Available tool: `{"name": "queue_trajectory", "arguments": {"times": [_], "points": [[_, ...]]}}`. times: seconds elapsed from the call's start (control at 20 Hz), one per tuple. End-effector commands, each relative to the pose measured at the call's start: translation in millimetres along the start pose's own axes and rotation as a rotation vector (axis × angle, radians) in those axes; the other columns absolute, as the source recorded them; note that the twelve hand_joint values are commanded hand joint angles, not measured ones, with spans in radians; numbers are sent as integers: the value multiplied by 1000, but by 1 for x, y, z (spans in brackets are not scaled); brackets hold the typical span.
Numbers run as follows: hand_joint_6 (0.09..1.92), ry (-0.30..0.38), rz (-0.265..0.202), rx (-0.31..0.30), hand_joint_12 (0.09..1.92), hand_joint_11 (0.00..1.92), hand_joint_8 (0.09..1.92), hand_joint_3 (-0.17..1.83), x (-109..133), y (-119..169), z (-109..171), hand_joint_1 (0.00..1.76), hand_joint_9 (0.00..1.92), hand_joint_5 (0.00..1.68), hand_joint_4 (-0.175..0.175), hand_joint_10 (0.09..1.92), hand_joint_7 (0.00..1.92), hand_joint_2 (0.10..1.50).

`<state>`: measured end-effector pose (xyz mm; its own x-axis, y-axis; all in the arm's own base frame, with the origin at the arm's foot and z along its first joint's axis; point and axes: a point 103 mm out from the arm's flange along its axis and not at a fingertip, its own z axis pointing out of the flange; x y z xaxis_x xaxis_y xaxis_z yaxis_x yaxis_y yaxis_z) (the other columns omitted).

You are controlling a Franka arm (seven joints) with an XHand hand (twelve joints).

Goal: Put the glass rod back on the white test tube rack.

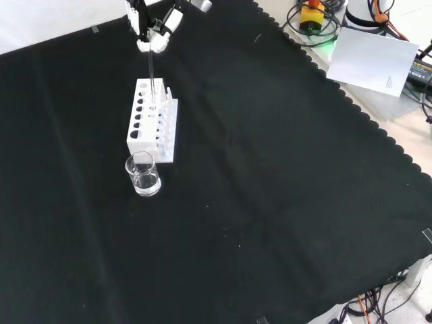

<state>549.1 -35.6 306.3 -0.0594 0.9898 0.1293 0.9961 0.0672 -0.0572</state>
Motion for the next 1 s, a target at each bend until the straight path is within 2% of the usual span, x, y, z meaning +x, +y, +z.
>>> {"name": "queue_trajectory", "arguments": {"times": [0.05, 0.85, 1.0], "points": [[87, 15, -10, 13, 975, 1425, 876, -175, -1, 2, 5, 1234, 1798, 1543, -175, 684, 1599, 1015], [87, 31, 19, 10, 974, 1423, 874, -175, -10, 12, 27, 1234, 1800, 1544, -175, 683, 1598, 1015], [87, 42, 23, 26, 972, 1421, 873, -175, -20, 14, 34, 1234, 1804, 1544, -175, 683, 1597, 1015]]}}
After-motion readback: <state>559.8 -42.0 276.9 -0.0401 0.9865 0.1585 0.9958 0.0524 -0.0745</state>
